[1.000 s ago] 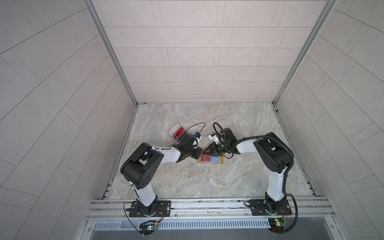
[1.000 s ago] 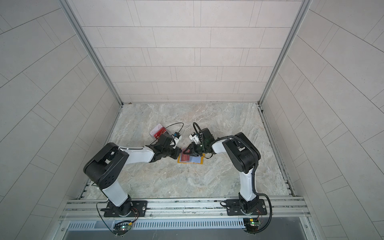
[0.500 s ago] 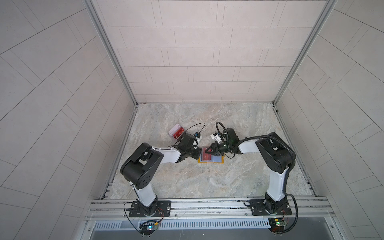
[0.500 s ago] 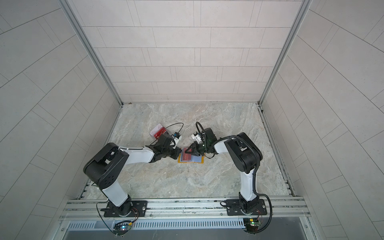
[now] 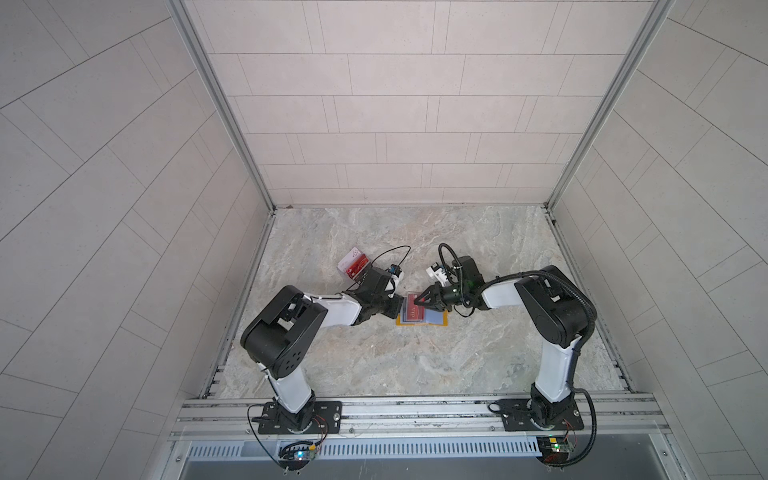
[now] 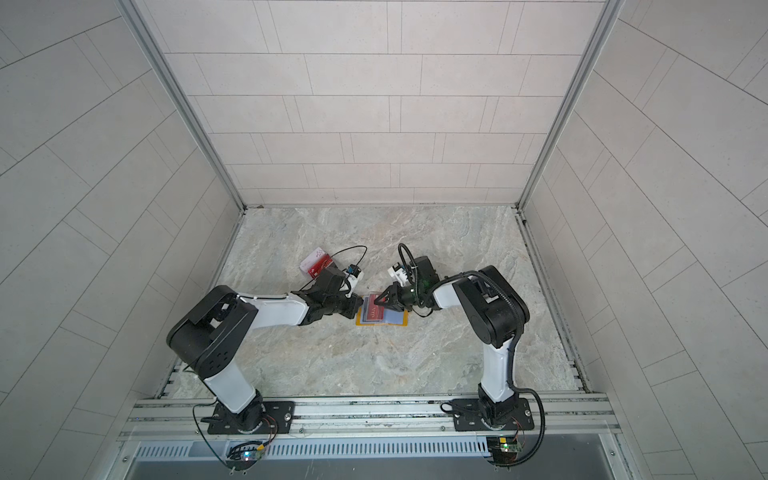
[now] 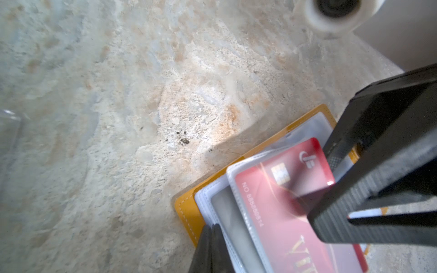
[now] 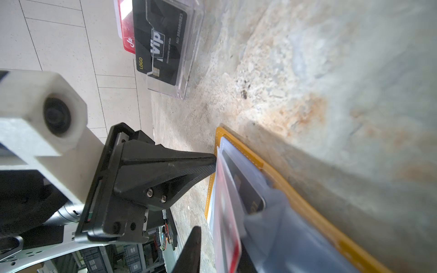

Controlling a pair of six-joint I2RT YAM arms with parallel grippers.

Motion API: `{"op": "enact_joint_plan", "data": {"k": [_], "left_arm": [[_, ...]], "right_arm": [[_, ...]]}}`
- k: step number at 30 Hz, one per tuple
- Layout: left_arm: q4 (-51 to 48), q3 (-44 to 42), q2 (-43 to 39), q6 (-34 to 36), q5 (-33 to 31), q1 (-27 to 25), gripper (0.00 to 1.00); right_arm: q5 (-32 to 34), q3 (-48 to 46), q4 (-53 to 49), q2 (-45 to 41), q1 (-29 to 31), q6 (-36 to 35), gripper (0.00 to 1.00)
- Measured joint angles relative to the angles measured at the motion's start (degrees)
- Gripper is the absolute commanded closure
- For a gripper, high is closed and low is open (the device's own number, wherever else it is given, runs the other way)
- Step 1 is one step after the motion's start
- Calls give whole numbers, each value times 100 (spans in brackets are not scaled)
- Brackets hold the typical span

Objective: Take the credit cards out of the card holder

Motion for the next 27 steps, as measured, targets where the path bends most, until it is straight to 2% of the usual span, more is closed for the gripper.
{"op": "enact_joint_plan", "data": {"k": [14, 27], "left_arm": [[-4, 0, 0, 2, -2, 0, 100], [-4, 0, -2, 0, -2, 0, 100]], "right_arm": [[-66, -181, 138, -140, -105, 76, 79], [35, -227, -247, -232, -205, -205, 86]]}}
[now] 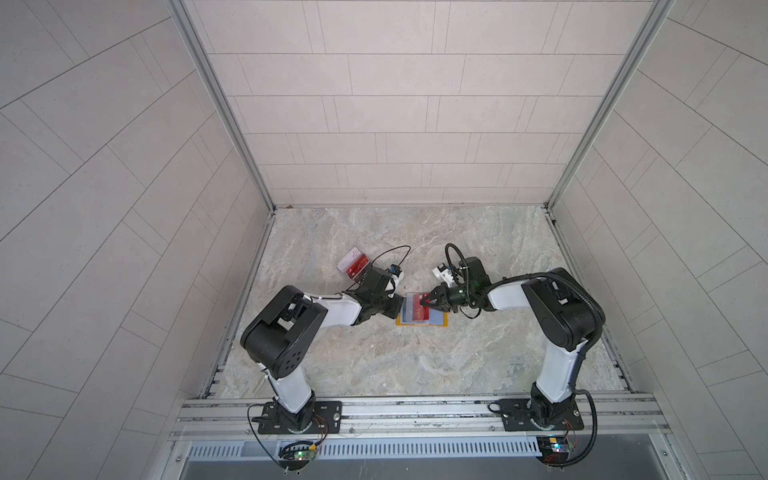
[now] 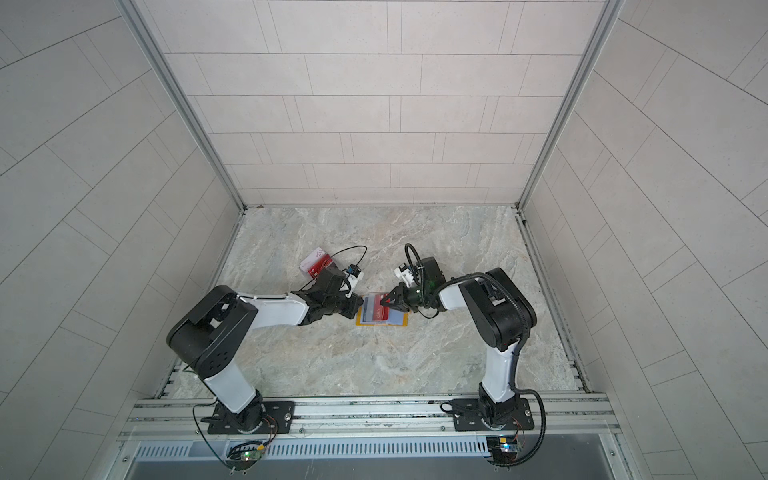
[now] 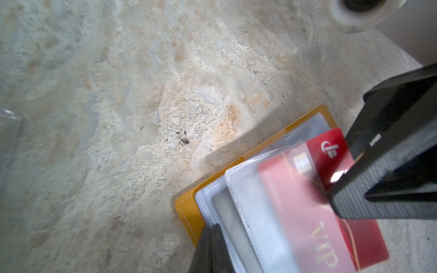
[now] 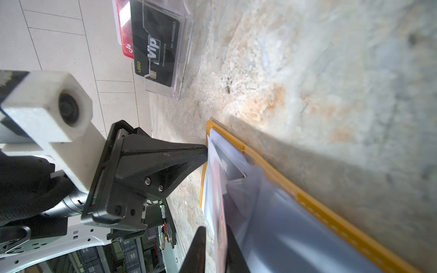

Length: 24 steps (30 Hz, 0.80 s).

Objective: Take the credit cards out of the card holder

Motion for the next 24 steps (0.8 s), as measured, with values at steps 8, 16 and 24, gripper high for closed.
{"op": "enact_joint_plan", "data": {"k": [8, 16, 24], "left_arm": [[-7, 4, 0, 0, 2, 0, 100], [-118, 7, -39, 0, 59, 0, 100], [-181, -4, -72, -2, 111, 0, 100]], "right_arm": [[127, 0, -291, -144, -79, -177, 89], [223, 0, -627, -278, -133, -380, 93], [328, 83, -1189, -391, -214, -726, 95]]}}
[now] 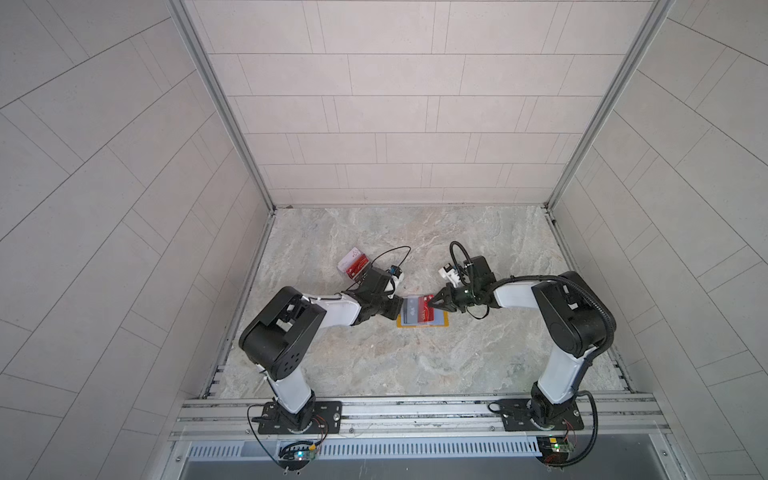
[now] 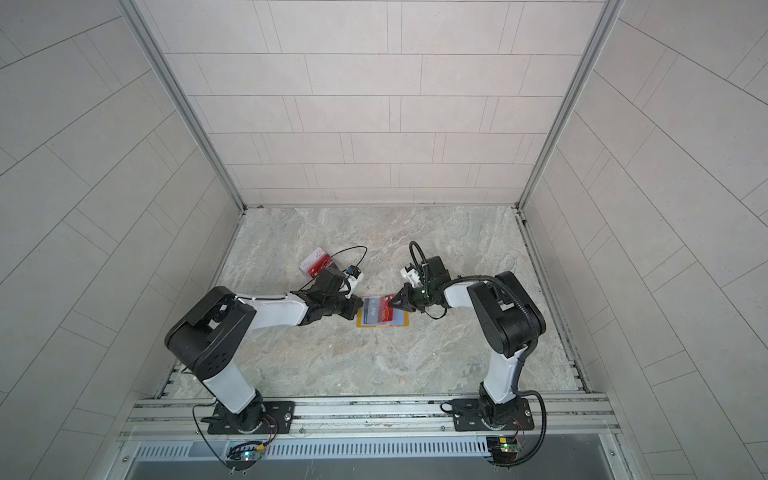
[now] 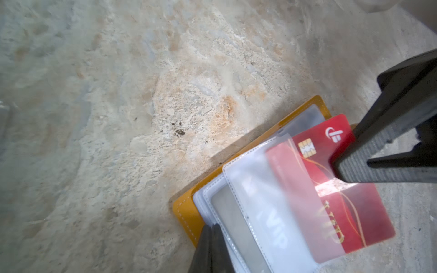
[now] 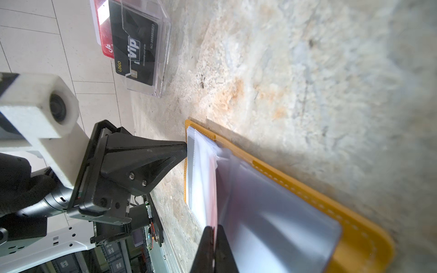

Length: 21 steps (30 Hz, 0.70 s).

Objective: Take the credit cards out of the card holder

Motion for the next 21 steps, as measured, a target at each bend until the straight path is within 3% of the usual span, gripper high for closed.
{"op": "enact_joint_plan", "data": {"k": [14, 17, 21], "left_arm": [[162, -356, -205, -151, 466, 0, 100], [240, -444, -245, -190, 557, 0, 98], [365, -564, -286, -306, 699, 0, 86]], "right_arm": [[470, 566, -1685, -424, -125, -1019, 98], [651, 748, -2081, -586, -125, -1244, 98], [885, 907, -2468, -804, -125, -1449, 98]]}}
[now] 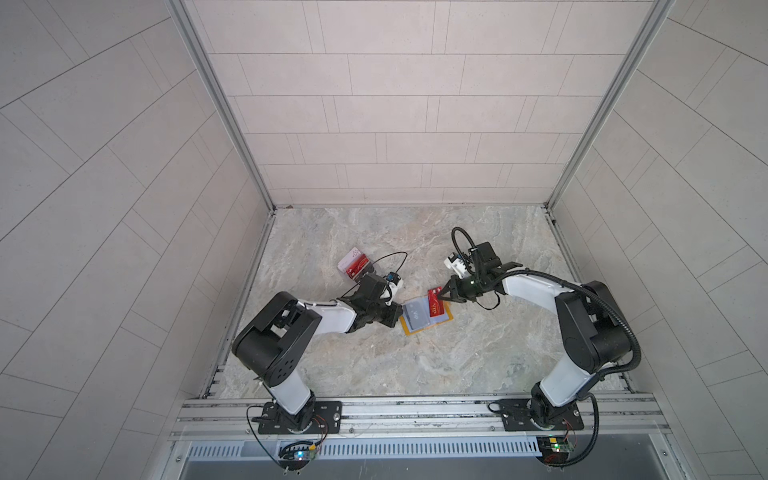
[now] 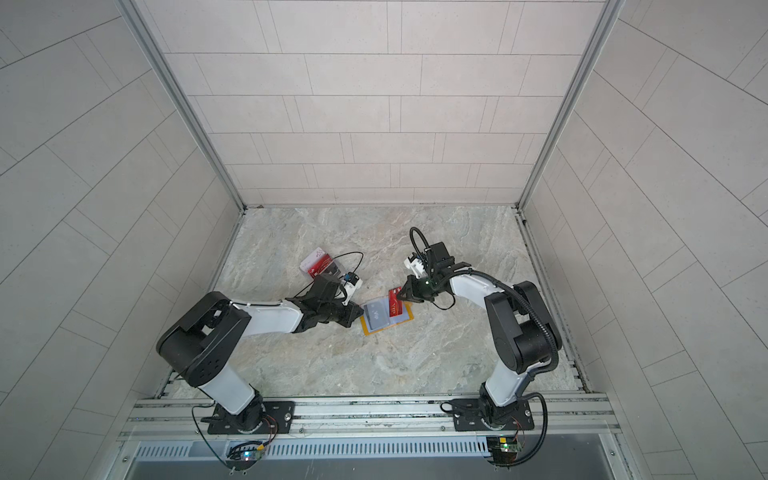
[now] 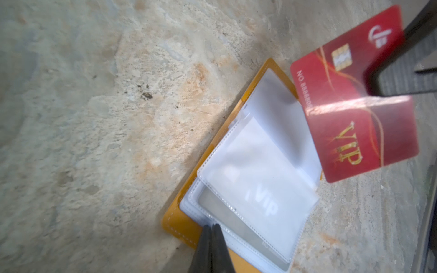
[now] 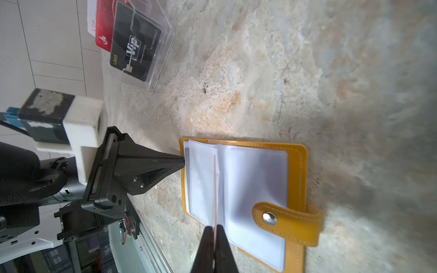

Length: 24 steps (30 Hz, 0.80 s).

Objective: Take the credit cards out of the card holder

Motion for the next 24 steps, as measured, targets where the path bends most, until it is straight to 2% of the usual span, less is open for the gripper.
{"op": "enact_joint_plan", "data": {"k": [5, 10, 13, 24], "left_arm": [[70, -59, -68, -177, 120, 0, 75], [-170, 13, -238, -212, 142, 31, 67], [-365, 179, -457, -197, 223, 85, 57], [-597, 479, -1703, -212, 1327, 498, 41]], "right_arm": [[72, 31, -258, -269, 0, -205, 98], [-337, -4, -192, -610, -9, -354, 98], [-535, -2, -205, -776, -9, -496, 98], [-1373, -9, -44, -1427, 197, -890, 99]]}}
